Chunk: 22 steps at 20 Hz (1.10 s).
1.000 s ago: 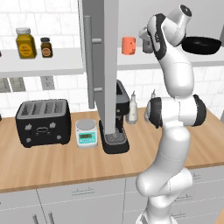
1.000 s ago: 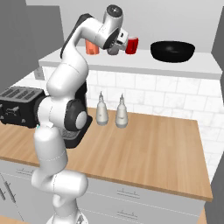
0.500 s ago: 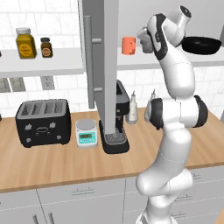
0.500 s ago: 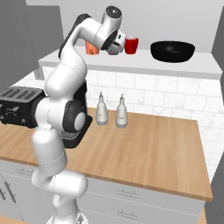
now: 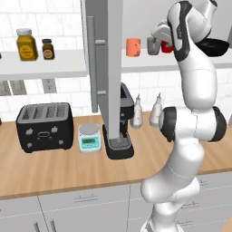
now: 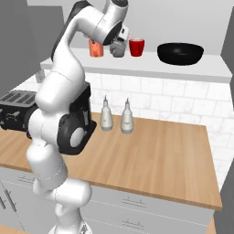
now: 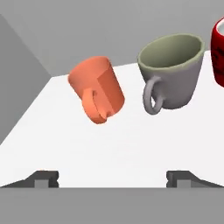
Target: Gather all objects into one cabinet and sort the glasses and bowls to opposite sides.
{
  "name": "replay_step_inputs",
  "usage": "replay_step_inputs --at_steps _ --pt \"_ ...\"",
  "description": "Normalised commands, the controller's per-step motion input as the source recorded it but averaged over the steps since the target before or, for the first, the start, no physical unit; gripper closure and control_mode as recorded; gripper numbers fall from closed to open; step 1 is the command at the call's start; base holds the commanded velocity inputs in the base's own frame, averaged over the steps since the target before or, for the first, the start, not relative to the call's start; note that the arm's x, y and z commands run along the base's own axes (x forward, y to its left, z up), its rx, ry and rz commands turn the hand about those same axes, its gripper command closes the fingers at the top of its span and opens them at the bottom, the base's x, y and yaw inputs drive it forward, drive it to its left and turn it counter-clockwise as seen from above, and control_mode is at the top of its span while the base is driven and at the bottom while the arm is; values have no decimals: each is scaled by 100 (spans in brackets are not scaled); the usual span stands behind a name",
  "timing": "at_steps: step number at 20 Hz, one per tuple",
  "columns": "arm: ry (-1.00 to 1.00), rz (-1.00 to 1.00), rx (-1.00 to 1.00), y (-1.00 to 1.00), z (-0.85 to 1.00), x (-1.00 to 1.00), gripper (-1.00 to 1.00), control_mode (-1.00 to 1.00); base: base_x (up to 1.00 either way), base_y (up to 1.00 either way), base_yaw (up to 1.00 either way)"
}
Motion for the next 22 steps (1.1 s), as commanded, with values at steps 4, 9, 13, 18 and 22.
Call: replay_step_inputs --at_steps 4,9,13,18,22 --pt "0 15 -9 2 22 -100 -100 -100 0 0 0" --pt "0 18 -17 10 23 -100 -100 -100 0 0 0" --pt "-3 15 -21 14 12 -100 -100 -100 0 0 0" --pt "-4 7 -17 4 0 -100 -100 -100 0 0 0" --pt "-3 0 -5 0 0 -100 -100 -100 0 0 0"
